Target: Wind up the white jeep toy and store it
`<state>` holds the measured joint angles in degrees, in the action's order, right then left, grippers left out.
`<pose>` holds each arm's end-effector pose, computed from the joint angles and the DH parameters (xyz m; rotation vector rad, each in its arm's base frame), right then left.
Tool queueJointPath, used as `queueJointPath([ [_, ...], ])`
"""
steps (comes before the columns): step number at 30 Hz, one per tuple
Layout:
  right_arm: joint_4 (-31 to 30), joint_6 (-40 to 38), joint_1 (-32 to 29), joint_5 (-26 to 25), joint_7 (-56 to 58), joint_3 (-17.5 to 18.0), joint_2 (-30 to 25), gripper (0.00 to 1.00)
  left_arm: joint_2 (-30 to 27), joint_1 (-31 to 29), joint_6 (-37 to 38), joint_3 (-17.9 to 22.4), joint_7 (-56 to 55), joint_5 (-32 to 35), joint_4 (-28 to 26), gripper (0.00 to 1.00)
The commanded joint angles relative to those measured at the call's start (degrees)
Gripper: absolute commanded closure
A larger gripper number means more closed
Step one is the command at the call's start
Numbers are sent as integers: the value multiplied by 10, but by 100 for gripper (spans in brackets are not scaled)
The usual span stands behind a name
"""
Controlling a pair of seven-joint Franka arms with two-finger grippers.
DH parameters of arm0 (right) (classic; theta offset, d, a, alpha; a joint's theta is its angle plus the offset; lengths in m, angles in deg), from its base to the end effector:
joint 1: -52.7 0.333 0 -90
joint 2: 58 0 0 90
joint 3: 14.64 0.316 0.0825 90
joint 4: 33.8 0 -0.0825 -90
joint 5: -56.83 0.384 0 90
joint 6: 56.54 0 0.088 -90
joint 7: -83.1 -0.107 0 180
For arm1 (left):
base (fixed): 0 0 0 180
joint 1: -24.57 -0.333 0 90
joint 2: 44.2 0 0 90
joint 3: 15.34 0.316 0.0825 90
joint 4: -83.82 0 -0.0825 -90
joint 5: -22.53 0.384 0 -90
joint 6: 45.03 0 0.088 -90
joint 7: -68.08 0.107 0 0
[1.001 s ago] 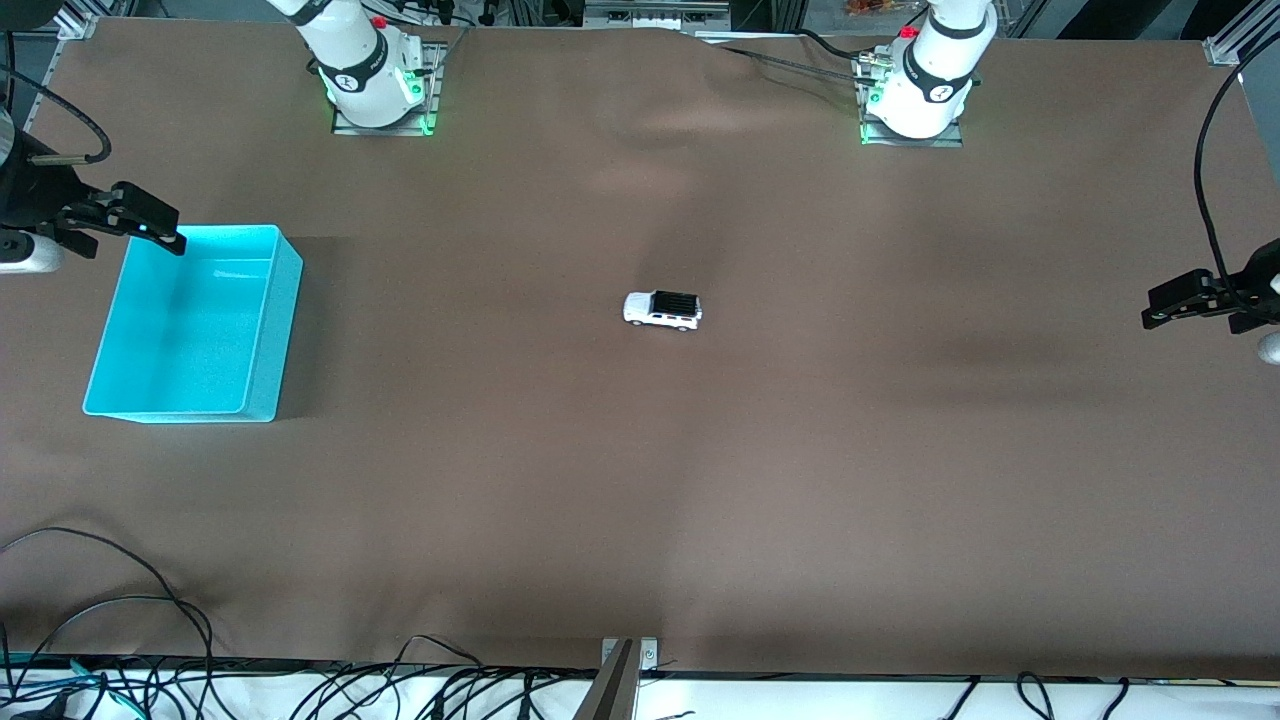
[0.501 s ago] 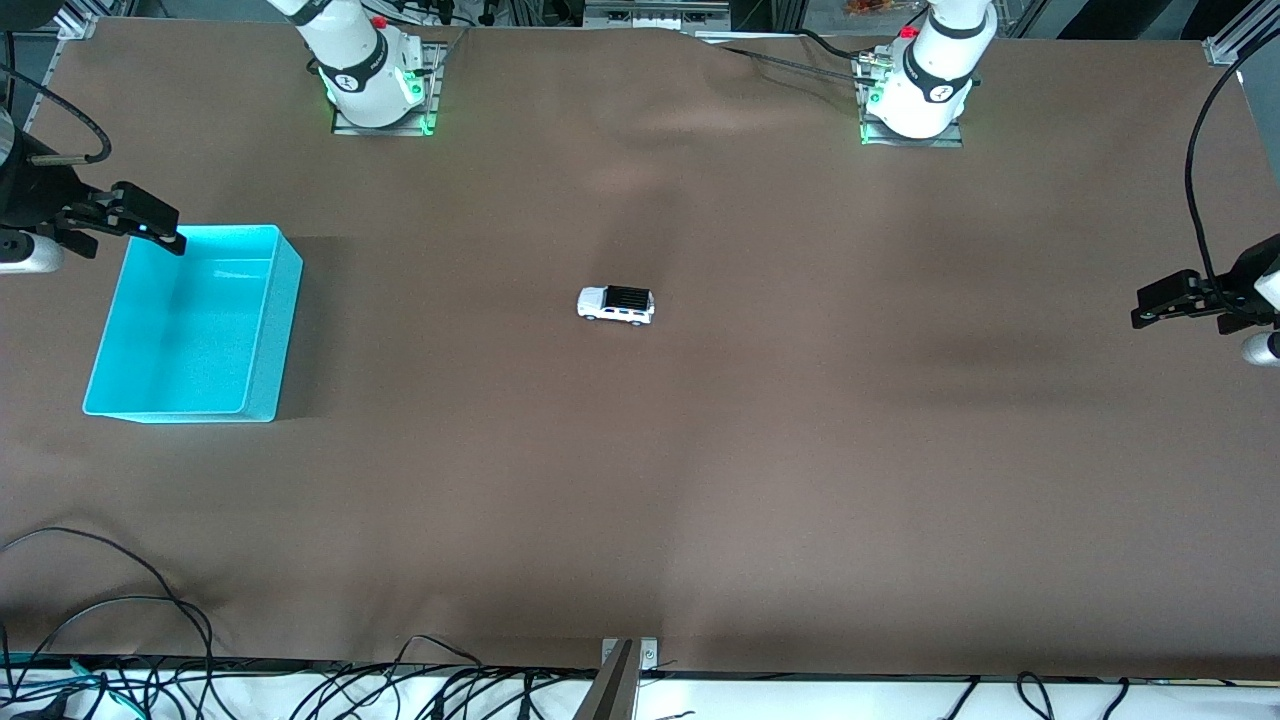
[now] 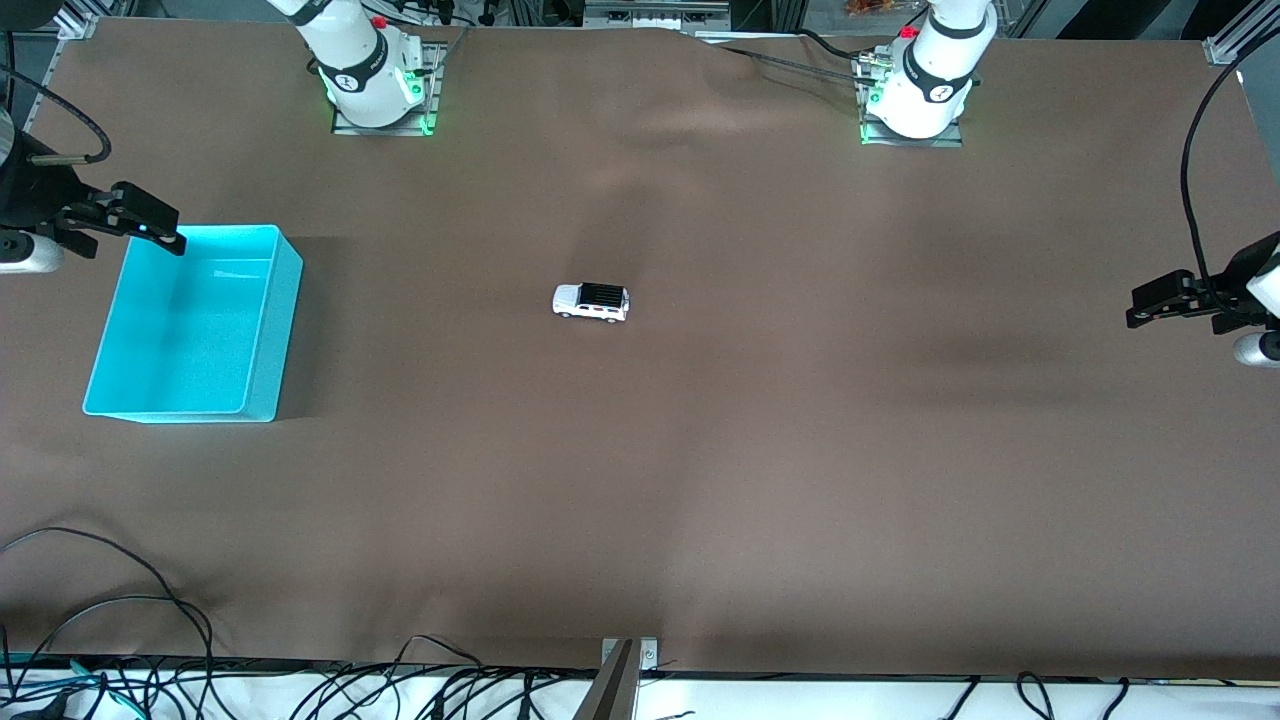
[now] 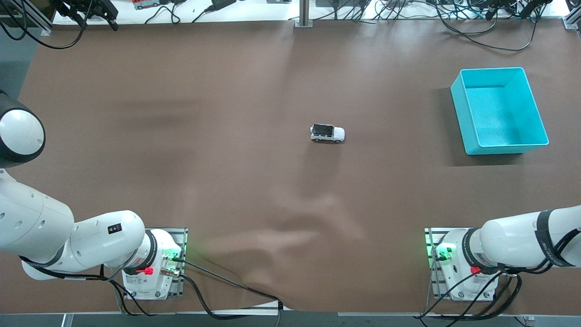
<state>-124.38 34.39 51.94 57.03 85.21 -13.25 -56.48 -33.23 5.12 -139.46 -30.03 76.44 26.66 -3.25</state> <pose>0.5634 0.0064 0.6063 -3.1361 -0.0749 0.0319 0.6088 0.0710 0.5466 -3.1218 0.1051 0.0922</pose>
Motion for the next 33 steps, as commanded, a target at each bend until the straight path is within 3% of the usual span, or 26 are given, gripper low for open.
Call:
queueJointPath([
  [1, 15, -5, -2, 0, 5, 2, 3, 0, -10, -2, 4, -2, 10, -10, -10, 0],
  [33, 10, -20, -13, -3, -2, -1, 19, 0, -10, -2, 4, -10, -17, -9, -10, 0],
])
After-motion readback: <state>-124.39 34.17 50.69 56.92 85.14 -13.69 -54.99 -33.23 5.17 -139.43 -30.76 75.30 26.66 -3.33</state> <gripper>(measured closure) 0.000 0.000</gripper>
